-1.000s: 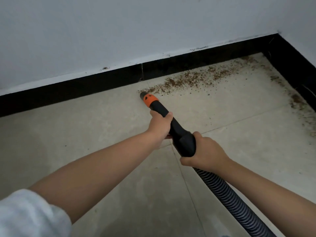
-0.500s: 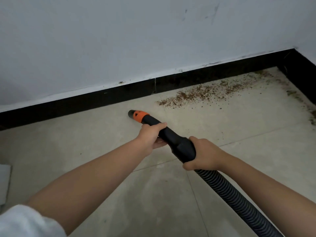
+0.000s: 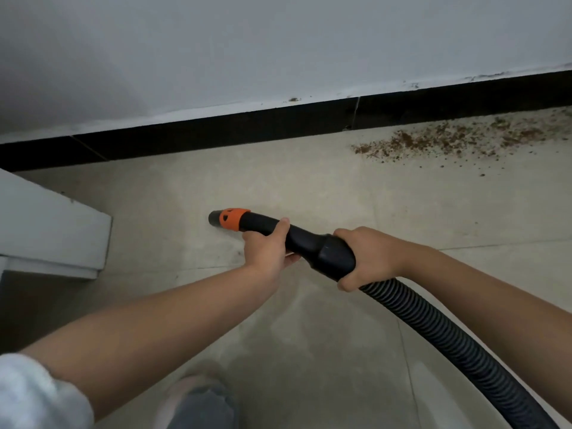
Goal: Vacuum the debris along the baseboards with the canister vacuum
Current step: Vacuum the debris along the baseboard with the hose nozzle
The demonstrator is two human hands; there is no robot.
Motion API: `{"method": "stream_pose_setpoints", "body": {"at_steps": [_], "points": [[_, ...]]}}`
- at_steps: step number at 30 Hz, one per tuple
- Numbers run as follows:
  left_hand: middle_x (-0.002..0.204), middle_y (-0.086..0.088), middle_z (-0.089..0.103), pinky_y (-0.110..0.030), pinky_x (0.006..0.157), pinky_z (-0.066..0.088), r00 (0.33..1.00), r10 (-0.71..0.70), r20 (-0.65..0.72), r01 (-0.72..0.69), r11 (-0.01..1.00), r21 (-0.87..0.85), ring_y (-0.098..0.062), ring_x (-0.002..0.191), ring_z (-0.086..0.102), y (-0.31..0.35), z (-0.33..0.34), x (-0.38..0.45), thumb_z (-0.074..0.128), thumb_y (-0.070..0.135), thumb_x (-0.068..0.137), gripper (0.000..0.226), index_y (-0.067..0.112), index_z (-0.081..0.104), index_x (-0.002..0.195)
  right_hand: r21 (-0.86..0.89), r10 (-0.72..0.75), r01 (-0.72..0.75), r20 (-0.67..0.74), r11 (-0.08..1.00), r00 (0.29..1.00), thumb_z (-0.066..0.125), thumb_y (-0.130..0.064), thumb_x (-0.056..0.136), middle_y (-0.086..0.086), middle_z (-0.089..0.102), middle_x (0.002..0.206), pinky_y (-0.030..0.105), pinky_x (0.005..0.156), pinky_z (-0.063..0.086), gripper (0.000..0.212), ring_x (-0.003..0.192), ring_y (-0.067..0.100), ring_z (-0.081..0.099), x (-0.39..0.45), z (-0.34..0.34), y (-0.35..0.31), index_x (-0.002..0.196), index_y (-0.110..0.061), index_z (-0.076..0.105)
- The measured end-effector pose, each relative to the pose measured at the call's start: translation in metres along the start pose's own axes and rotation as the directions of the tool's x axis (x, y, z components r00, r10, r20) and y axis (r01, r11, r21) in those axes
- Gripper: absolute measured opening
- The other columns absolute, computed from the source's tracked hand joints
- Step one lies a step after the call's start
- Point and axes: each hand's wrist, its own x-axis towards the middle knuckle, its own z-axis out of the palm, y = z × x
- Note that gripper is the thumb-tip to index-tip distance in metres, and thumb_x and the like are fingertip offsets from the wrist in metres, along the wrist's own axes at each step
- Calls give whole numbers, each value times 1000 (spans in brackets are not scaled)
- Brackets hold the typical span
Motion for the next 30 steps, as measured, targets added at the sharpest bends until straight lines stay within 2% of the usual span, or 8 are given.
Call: {"method": "stream_pose_setpoints", "body": {"at_steps": [4,7,11,14,17,21,23,30], "points": [[128,-14,54,-31,62,57,994,50,-92,-49,999,16,-29,106,60,0,-15,8,57,23,92,57,8,31,140,-38,-39,39,6,999,999,76,-30,68,-10,47,78,21,56,42,44,70,10,51,14,3,-16,94,-19,42],[125,-11,55,-40,81,56,989,80,-123,-75,996,47,-28,105,60,-7,-12,8,56,25,91,56,10,31,140,-55,-25,26,11,998,1000,76,-31,68,-10,47,78,20,54,40,45,66,5,48,10,2,-16,93,-19,41],[129,-11,54,-45,94,50,996,85,-18,-82,992,97,-27,102,61,-11,14,2,56,27,91,65,13,21,145,-27,47,-48,-36,998,998,77,-29,67,-9,49,77,19,53,38,44,65,4,49,-10,0,2,91,-20,41],[133,-12,50,-42,87,54,992,61,112,-74,990,120,-23,90,60,-3,45,0,53,25,94,71,13,10,149,38,159,-155,-132,987,978,77,-31,66,-9,50,79,20,53,37,46,68,8,51,-27,2,17,93,-20,41],[135,-13,47,-42,84,55,970,46,239,-96,975,203,-30,110,56,2,78,1,50,26,96,66,12,13,148,113,297,-278,-242,954,924,77,-36,65,-6,52,83,23,55,40,50,74,14,54,-42,7,29,96,-19,42],[135,-10,47,-43,85,54,920,-35,391,-105,938,330,-31,112,54,2,118,-5,47,26,97,63,16,13,149,206,461,-413,-350,887,815,74,-41,65,-5,52,80,26,54,40,50,73,16,55,-65,18,40,93,-19,39],[135,-9,47,-41,80,53,888,-71,454,-99,935,341,-30,111,54,1,133,-9,48,24,97,59,18,18,148,209,508,-464,-402,861,762,71,-44,66,-8,49,75,26,54,40,48,71,16,54,-73,24,43,91,-19,38],[134,-7,47,-37,73,51,862,-87,499,-96,939,330,-25,101,54,-9,146,-11,47,20,98,59,18,16,148,410,558,-398,-425,821,713,74,-33,64,-10,50,76,19,50,39,46,68,10,52,-81,34,53,94,-16,42]]}}
